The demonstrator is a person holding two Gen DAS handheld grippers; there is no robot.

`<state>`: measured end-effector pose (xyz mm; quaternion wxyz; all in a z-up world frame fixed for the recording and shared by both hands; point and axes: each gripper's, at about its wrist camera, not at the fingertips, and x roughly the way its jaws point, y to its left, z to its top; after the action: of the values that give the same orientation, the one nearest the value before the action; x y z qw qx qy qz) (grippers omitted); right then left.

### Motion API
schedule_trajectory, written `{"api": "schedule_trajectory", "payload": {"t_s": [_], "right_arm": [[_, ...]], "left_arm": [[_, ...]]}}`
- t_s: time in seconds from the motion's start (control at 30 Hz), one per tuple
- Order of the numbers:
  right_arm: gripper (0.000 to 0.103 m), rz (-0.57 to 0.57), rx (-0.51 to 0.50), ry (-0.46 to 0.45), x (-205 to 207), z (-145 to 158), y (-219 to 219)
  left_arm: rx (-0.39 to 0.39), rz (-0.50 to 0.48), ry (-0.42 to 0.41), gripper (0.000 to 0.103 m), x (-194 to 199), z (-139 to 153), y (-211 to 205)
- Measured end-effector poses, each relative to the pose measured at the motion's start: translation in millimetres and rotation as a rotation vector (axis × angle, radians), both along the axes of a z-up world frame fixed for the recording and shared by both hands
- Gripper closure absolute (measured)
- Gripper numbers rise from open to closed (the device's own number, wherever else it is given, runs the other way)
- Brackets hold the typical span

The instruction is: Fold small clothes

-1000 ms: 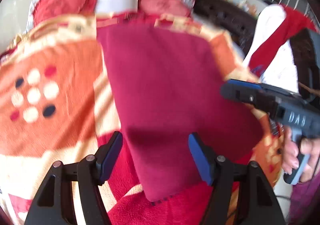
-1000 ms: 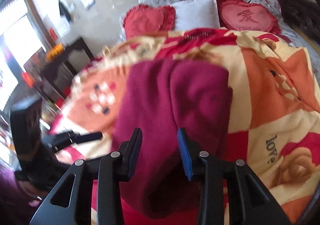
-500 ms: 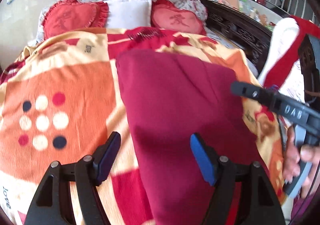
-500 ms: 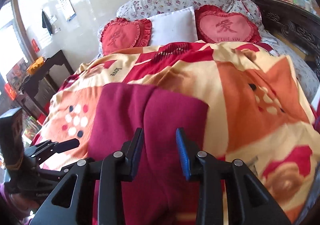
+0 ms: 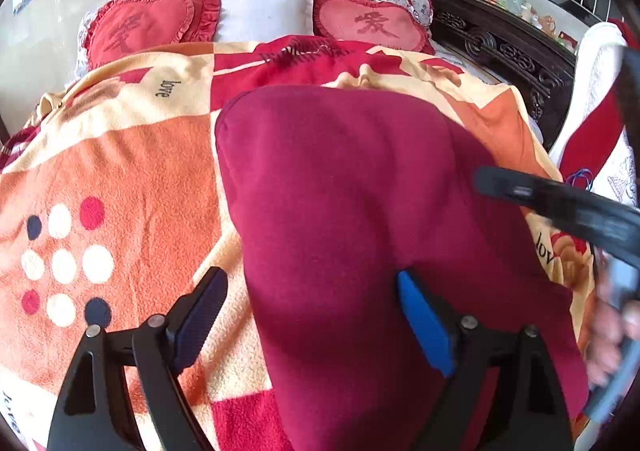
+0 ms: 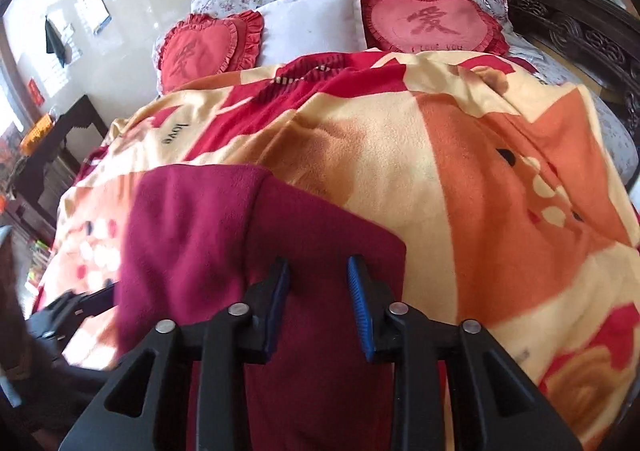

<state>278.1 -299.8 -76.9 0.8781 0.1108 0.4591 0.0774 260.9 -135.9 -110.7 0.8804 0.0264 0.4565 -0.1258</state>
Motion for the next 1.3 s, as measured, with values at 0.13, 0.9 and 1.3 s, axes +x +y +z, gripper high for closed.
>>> {"api": "schedule_trajectory", "payload": {"t_s": [0.13, 0.9, 1.3], "right_arm": [[0.090, 0.073, 0.055, -0.033, -51.7, 18.6, 2.9], [0.086, 0.034, 0.039, 0.002, -99.1, -19.8, -9.1], [0.056, 0.060, 0.302, 0.005, -50.1, -44.6, -42.9]], "left_arm": [[0.004, 0.004, 0.004, 0.013, -0.7, 0.3, -1.7], [-0.150, -0.025, 0.119, 0.013, -23.4, 3.5, 8.8], [-0.232, -0.009, 0.165, 0.011, -26.6, -7.5, 30.4]]}}
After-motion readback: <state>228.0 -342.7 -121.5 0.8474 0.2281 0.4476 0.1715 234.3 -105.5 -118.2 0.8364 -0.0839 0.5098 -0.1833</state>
